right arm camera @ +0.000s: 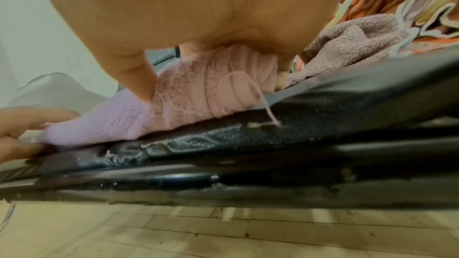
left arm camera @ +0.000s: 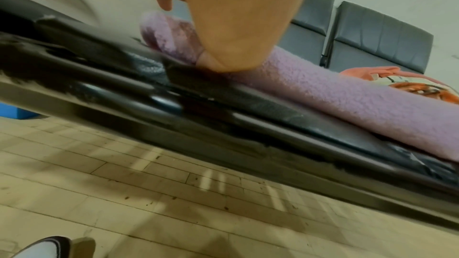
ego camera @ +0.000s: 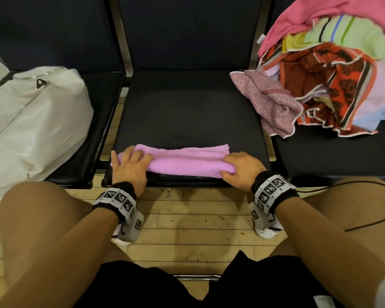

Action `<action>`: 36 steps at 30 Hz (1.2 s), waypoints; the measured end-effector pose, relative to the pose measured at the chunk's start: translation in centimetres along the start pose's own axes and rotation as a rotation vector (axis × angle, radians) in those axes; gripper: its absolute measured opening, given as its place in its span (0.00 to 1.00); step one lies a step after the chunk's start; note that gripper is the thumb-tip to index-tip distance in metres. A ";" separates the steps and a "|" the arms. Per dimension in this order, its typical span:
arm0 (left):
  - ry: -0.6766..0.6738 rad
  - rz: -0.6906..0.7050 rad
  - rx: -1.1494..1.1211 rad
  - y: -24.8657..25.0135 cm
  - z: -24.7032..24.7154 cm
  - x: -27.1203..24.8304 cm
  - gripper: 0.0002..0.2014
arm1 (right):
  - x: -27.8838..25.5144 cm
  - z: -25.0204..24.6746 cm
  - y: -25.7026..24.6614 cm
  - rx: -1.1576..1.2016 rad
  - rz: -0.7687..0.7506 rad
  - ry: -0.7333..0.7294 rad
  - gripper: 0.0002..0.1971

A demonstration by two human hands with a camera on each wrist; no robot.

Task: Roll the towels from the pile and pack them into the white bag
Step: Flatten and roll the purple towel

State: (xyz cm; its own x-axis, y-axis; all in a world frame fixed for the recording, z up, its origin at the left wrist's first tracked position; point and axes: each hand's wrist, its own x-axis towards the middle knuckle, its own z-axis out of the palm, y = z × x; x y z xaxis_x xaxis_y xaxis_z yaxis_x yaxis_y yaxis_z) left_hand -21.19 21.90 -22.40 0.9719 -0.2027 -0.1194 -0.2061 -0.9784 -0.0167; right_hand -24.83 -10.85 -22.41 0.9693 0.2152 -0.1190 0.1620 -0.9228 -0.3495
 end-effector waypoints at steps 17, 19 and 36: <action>0.045 0.201 -0.196 3.3 1.0 0.6 0.32 | -0.1 -1.3 1.1 0.106 0.210 -0.113 0.18; 0.033 0.194 -0.215 3.3 1.5 0.6 0.31 | 0.0 -1.3 0.9 0.068 0.236 -0.100 0.22; 0.055 0.137 -0.134 4.0 1.3 1.0 0.22 | -0.7 2.5 -2.4 -0.215 0.015 0.210 0.14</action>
State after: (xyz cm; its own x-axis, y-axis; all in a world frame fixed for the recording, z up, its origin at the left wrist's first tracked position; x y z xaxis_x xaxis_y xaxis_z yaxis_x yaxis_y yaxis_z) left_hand -21.14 17.85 -23.83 0.9414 -0.3325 -0.0572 -0.3234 -0.9375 0.1286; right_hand -26.39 -8.00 -23.86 0.9853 0.1508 0.0801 0.1610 -0.9768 -0.1415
